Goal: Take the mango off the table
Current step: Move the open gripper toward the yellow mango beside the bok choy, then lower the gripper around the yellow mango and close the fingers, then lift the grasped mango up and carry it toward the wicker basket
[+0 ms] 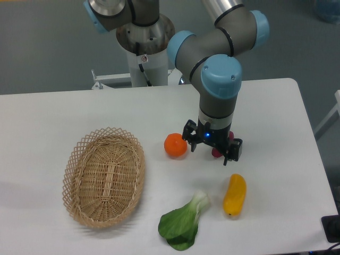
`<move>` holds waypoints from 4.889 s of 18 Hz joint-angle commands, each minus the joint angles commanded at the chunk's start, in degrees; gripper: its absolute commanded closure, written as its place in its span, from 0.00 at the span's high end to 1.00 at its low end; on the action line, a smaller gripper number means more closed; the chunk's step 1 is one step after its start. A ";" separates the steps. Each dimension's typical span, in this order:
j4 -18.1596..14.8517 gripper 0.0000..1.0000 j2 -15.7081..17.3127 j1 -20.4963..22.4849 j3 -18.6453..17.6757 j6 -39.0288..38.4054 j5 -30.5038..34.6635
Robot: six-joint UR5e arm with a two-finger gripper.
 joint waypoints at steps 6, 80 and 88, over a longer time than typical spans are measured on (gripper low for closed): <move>4.92 1.00 -2.20 0.09 0.26 0.52 0.09; 23.20 0.54 2.27 -2.89 -3.34 -18.88 -11.33; 23.20 0.54 8.95 -6.59 -7.29 -23.30 -11.16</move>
